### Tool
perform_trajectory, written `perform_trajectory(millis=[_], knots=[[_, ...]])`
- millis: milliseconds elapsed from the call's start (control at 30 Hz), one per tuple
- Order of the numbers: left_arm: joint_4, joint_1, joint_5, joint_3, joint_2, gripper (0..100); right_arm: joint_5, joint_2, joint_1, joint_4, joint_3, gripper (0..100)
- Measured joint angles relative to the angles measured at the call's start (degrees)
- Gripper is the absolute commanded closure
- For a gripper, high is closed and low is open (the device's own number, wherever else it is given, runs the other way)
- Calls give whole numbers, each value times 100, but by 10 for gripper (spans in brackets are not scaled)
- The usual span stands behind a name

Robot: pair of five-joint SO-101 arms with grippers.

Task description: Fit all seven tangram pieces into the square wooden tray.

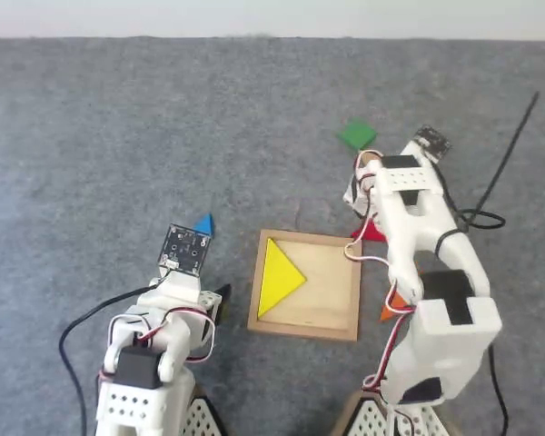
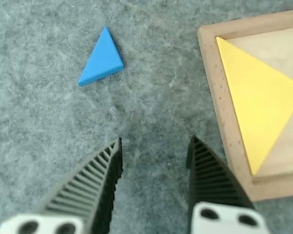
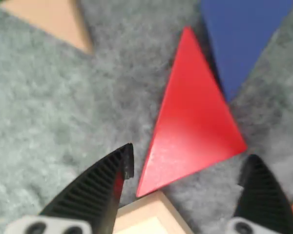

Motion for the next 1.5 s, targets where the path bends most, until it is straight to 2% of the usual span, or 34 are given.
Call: perform_trajectory(millis=[567,733,800,900,967,1267,1500], knots=[[0,0,0,0,0,793,431,26,237,273,-26,806],[0,0,0,0,0,793,1275,35,563,818,-448,801],[0,0,0,0,0,793,1486,35,607,1073,-721,747],[0,0,0,0,0,793,1626,35,571,1301,-1037,613],[0,0,0,0,0,793,1749,35,580,1415,-1204,567],[0,0,0,0,0,793,1565,510,246,1354,-1336,604],[0,0,0,0,0,793,1556,1697,229,1468,-2470,608]])
